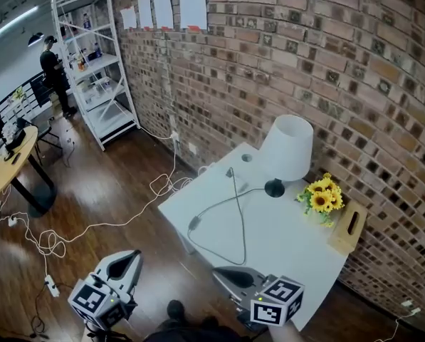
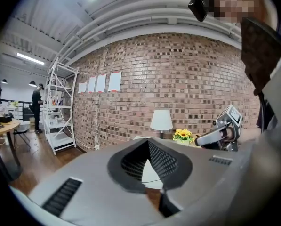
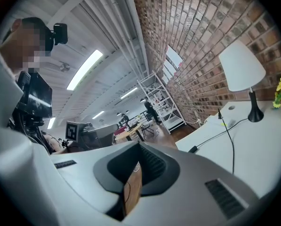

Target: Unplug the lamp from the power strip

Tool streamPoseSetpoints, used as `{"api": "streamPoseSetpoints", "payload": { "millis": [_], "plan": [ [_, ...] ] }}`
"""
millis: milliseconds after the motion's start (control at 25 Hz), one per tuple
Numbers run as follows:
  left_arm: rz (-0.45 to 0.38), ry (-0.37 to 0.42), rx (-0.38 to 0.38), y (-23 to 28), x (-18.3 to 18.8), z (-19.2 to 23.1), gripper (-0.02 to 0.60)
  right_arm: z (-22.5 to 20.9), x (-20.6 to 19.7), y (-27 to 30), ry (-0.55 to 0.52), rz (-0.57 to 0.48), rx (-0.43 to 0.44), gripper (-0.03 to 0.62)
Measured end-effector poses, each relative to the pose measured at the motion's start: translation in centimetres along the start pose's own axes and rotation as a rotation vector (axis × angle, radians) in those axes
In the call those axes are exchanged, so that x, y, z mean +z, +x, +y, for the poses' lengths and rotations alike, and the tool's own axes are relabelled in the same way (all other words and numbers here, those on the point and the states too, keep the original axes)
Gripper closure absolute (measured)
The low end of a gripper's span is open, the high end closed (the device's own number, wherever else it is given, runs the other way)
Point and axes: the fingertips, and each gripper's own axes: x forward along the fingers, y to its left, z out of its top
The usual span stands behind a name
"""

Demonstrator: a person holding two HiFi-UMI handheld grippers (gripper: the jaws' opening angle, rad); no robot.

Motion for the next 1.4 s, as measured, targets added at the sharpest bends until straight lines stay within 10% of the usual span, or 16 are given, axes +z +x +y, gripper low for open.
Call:
{"api": "streamPoseSetpoints", "payload": {
  "millis": [1400],
  "plan": [
    [-0.090,-0.007,-0.158,2.8,2.6,20.0,0.568,2.4,5.1,21.4,-0.085,0.051,-0.100,0.592]
  ]
}}
